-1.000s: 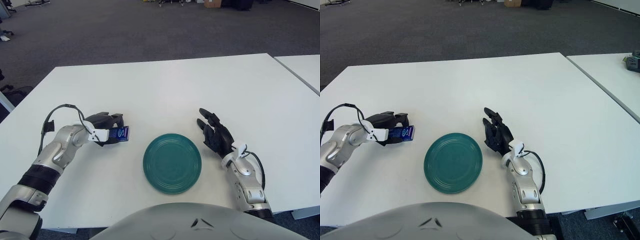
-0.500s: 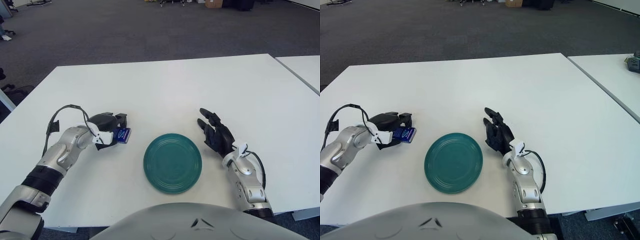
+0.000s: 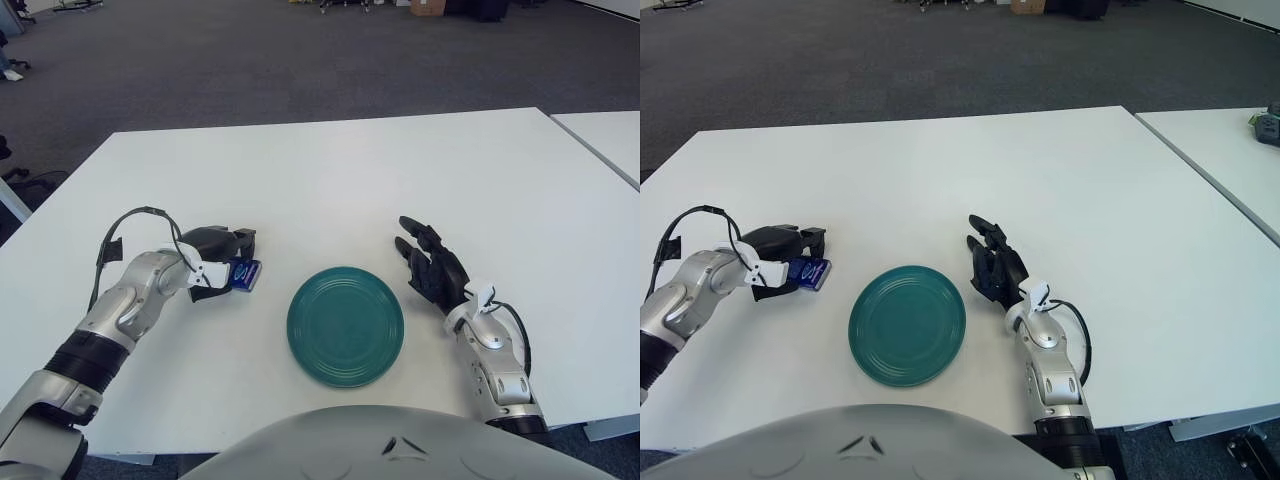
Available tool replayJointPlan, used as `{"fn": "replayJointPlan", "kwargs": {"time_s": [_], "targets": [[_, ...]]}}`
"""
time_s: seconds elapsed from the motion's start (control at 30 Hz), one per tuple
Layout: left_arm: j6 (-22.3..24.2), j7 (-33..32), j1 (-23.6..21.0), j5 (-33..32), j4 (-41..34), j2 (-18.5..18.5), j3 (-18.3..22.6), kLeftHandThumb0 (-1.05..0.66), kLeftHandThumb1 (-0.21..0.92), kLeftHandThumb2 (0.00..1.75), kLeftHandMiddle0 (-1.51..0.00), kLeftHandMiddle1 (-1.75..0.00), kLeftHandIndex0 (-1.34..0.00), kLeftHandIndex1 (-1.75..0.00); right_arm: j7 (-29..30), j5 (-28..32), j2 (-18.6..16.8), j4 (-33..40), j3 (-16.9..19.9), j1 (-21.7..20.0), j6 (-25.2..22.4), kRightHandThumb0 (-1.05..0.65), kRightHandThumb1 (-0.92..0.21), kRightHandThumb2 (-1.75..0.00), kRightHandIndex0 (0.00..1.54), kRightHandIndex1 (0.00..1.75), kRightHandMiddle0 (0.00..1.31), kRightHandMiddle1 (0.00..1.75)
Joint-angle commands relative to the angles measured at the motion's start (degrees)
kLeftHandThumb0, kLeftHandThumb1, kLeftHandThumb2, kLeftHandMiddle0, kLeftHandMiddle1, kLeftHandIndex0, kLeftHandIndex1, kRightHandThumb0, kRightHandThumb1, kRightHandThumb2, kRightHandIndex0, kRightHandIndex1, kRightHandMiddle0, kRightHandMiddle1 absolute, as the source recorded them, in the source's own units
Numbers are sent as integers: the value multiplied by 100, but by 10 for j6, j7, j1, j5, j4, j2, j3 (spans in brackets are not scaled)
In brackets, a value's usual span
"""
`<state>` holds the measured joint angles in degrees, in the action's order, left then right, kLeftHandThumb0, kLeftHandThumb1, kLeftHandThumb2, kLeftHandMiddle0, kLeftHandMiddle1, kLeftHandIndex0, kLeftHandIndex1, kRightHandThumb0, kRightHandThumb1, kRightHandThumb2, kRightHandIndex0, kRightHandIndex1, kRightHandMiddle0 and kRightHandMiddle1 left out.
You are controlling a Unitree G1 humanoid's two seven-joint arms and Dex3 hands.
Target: Put the gum into the plate.
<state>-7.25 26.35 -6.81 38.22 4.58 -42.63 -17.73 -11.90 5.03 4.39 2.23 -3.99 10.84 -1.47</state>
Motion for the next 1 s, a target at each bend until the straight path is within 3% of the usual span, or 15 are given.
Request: {"fn": "replayJointPlan", "kwargs": {"time_s": [0.0,0.33,0.47,0.7,0.97], "targets": [[10,10,-4,-16,-28,-13,27,0,15,144,-76,-155,-58,-175,6,-2,3,-17,4,5,-32,-78,-92,-87,23,0,0,51],[26,10,3,-58,-139,-22,114,0,10,155,-72,-171,-60,-175,7,-6,5,-11,4,5,-32,-78,-92,-88,23,0,0,53],[64,14,-3,-58,-205,-8,142,0,9,156,-73,-171,-61,-175,8,-9,5,-13,3,4,-29,-78,-92,-88,23,0,0,52],[92,3,-2,-54,-260,24,142,0,8,156,-74,-169,-61,-175,9,-10,5,-16,1,3,-29,-78,-92,-88,24,0,0,51],[149,48,-8,-46,-337,62,107,0,8,157,-74,-169,-61,-175,7,-8,4,-14,-2,5,-29,-78,-92,-89,24,0,0,51]]}}
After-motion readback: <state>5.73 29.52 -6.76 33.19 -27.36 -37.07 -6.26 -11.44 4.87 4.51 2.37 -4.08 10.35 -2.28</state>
